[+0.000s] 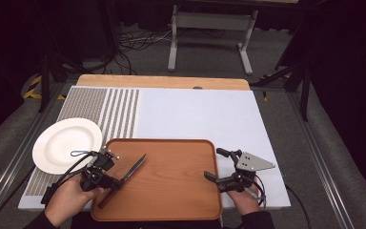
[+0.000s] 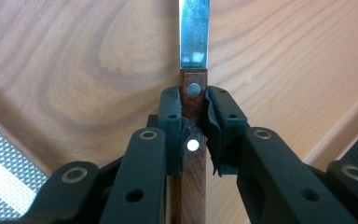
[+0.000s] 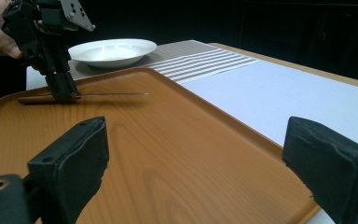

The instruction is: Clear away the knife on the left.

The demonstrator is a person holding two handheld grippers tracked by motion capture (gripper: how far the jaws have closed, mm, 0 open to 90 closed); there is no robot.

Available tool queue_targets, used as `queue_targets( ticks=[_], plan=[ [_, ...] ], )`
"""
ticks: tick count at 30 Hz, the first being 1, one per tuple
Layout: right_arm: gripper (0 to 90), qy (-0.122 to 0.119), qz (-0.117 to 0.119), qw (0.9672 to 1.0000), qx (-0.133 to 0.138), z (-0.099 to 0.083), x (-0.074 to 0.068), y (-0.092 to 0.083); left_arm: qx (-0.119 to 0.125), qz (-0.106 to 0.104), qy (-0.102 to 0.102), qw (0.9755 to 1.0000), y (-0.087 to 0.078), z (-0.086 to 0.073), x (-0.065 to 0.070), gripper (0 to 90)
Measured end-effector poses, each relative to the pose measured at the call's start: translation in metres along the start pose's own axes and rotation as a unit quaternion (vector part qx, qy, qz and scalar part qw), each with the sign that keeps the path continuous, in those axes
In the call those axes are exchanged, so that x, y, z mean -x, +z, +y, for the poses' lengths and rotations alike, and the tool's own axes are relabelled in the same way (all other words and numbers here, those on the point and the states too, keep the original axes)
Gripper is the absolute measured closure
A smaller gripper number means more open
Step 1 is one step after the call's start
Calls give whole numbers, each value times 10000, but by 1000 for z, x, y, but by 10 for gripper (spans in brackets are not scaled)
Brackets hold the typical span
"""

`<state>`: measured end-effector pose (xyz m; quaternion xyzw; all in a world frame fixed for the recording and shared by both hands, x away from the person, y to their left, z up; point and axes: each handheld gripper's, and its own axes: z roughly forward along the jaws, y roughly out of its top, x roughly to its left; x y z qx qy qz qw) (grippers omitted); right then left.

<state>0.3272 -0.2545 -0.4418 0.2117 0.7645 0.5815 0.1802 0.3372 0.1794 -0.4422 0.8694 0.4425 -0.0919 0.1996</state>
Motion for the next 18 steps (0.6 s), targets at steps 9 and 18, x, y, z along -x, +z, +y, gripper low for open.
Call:
queue_targets(
  ticks=[9,18],
  plan=[
    [75,0,34,10000,-21,0,0,1,-146,36,-69,9999,1,-1,1,773],
    [76,4,66,10000,-31,0,0,1,-72,-52,5,10000,0,-1,1,676]
  ],
)
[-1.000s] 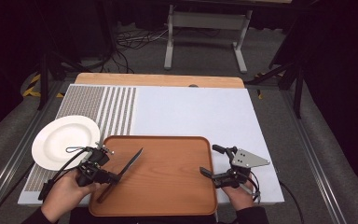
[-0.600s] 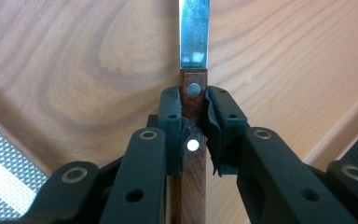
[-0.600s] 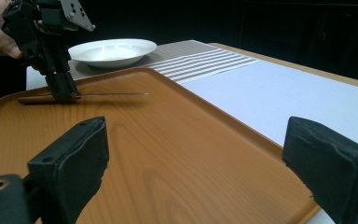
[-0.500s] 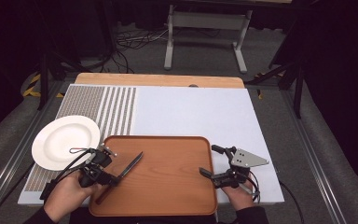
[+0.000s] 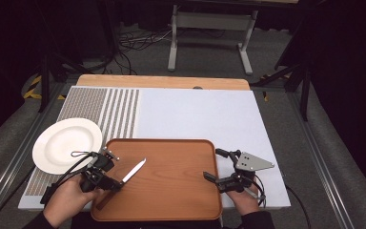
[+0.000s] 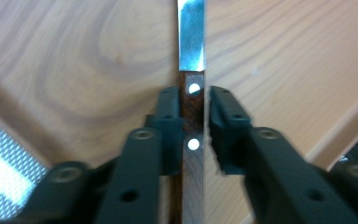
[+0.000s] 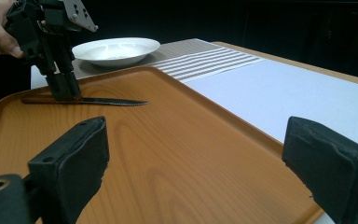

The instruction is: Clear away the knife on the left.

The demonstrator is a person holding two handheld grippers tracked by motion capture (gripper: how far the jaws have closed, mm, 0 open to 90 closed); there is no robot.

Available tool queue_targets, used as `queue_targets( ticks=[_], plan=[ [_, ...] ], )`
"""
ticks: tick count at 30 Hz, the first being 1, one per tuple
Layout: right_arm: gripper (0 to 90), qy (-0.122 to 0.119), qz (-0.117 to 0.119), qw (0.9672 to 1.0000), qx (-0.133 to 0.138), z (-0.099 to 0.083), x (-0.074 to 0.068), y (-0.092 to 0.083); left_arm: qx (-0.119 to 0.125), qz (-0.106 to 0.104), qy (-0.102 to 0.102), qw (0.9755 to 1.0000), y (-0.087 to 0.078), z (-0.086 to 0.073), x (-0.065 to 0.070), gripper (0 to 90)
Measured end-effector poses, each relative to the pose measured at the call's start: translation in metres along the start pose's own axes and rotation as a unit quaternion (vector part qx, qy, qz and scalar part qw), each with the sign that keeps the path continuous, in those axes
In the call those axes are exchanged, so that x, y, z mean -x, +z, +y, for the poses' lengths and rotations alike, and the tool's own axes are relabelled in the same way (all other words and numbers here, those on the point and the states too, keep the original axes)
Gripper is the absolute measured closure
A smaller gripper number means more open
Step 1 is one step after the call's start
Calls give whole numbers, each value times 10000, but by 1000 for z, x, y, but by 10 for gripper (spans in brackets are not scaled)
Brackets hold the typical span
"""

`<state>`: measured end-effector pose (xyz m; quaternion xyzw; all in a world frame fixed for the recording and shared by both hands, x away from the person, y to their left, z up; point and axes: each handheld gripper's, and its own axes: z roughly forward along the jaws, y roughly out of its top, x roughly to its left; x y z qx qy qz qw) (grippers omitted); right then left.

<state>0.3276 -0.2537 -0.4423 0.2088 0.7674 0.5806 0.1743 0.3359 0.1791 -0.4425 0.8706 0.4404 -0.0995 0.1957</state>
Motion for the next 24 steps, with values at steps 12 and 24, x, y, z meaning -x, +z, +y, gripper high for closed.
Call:
queue_targets(
  ticks=[12,24],
  plan=[
    [75,3,16,10000,4,0,0,1,862,-206,862,9923,-13,0,7,149],
    [75,18,29,10000,29,0,0,1,986,-4,2034,9741,-31,5,20,152]
  ],
)
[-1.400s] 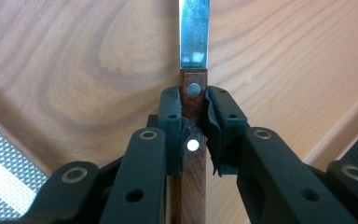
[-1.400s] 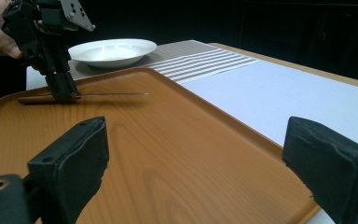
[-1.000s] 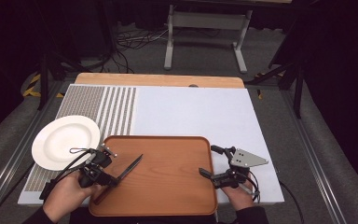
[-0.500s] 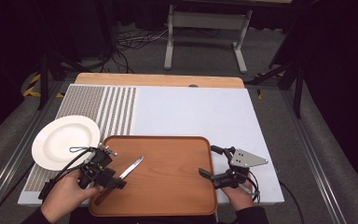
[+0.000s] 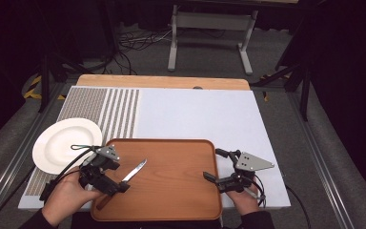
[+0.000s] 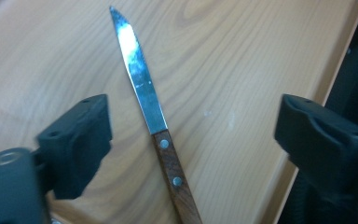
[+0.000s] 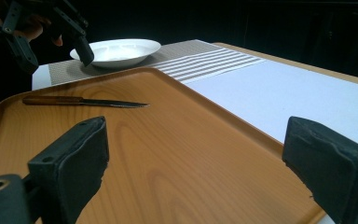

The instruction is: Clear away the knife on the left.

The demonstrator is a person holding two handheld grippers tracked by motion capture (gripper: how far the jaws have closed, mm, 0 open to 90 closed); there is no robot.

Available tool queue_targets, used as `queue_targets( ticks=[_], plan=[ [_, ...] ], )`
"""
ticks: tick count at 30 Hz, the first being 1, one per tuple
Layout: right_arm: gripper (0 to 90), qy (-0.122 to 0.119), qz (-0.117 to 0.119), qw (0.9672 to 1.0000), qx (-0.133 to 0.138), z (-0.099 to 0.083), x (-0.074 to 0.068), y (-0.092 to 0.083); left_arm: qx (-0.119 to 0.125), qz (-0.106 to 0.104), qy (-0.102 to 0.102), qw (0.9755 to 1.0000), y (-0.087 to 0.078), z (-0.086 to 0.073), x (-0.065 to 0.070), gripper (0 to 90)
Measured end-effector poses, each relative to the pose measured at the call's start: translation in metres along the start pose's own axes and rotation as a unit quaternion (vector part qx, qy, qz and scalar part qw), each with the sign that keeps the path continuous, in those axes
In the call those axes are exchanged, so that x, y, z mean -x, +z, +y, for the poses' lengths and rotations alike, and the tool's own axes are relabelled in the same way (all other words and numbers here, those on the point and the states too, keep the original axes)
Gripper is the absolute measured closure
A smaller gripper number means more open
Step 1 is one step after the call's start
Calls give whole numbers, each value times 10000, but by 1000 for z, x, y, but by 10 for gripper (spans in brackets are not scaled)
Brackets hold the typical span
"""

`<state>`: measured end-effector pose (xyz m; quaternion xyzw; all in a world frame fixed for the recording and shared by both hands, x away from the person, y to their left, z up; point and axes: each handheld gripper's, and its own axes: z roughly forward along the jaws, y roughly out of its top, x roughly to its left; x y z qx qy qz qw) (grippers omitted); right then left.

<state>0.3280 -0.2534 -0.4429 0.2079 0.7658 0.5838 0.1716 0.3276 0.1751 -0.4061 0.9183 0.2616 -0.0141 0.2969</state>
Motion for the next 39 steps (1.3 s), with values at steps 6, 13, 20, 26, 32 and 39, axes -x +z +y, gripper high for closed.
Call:
queue_targets(
  ticks=[6,13,20,26,32,39],
  plan=[
    [75,4,1,10000,1,0,0,0,-63,81,407,9991,-4,8,6,469],
    [75,1,2,10000,-10,0,0,0,-331,41,841,9959,0,14,7,856],
    [75,0,6,10000,-30,0,1,0,-564,31,1279,9902,9,17,3,900],
    [75,11,13,10000,-27,-1,1,0,-743,-22,1811,9807,19,20,2,900],
    [75,9,5,10000,-42,-1,1,0,-836,-90,2069,9747,29,20,0,900],
    [75,10,10,10000,-30,-1,1,0,-1115,-253,2249,9677,38,20,0,900]
  ],
)
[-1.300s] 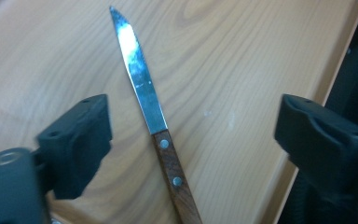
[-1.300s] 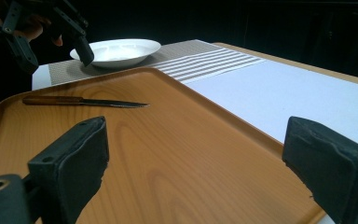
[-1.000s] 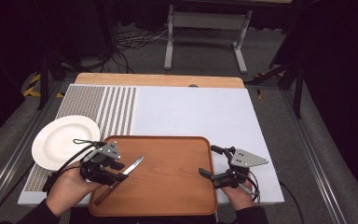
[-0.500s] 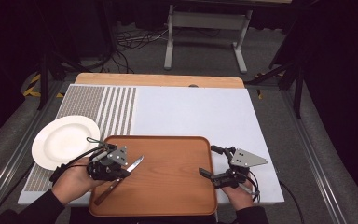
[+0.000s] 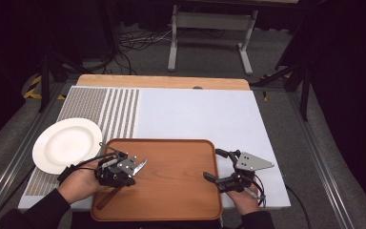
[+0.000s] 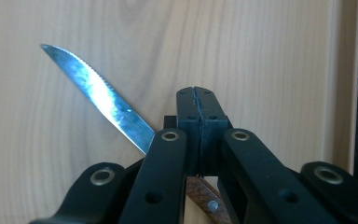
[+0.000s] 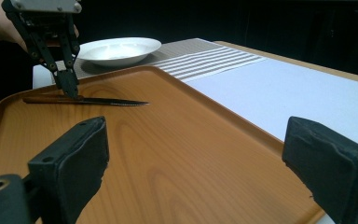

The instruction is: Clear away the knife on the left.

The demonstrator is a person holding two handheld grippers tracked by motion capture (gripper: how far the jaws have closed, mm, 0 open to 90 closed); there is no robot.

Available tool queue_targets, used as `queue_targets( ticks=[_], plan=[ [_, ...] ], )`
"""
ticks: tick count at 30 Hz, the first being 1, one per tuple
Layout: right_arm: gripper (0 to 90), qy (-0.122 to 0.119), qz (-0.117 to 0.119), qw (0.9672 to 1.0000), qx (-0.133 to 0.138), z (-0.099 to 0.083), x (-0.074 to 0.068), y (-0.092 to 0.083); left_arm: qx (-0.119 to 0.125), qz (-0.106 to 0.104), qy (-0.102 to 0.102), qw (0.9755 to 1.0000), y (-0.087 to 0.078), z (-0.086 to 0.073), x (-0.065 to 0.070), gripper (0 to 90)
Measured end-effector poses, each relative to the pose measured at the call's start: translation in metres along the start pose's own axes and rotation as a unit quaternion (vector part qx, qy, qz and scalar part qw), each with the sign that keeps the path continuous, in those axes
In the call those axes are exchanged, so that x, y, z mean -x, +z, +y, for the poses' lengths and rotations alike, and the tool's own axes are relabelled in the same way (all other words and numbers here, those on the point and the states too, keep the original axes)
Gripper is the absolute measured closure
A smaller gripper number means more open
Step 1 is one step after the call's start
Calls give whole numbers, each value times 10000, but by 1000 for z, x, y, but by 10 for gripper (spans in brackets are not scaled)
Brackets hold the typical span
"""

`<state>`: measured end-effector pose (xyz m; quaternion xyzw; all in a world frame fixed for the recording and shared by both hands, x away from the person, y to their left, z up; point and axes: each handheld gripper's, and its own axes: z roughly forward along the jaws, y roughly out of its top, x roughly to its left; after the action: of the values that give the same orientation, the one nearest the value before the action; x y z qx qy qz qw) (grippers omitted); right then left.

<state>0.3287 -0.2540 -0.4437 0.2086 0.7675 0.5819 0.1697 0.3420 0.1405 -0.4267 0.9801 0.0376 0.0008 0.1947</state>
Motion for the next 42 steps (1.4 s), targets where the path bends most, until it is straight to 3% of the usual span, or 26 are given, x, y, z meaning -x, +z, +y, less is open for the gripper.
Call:
queue_targets(
  ticks=[2,11,23,37,42],
  plan=[
    [75,1,1,10000,-3,0,0,0,-149,-35,103,9998,2,1,-1,900],
    [75,2,15,10000,0,0,0,0,-462,-42,108,9989,8,1,-1,900],
    [76,0,8,10000,-21,0,0,1,-582,16,-4,9983,11,-1,-5,900],
    [76,1,28,10000,-39,0,0,2,-581,3,-80,9983,11,-3,-7,900],
    [75,11,22,10000,-34,-1,0,2,-557,14,-197,9983,9,-8,-10,900]
  ],
)
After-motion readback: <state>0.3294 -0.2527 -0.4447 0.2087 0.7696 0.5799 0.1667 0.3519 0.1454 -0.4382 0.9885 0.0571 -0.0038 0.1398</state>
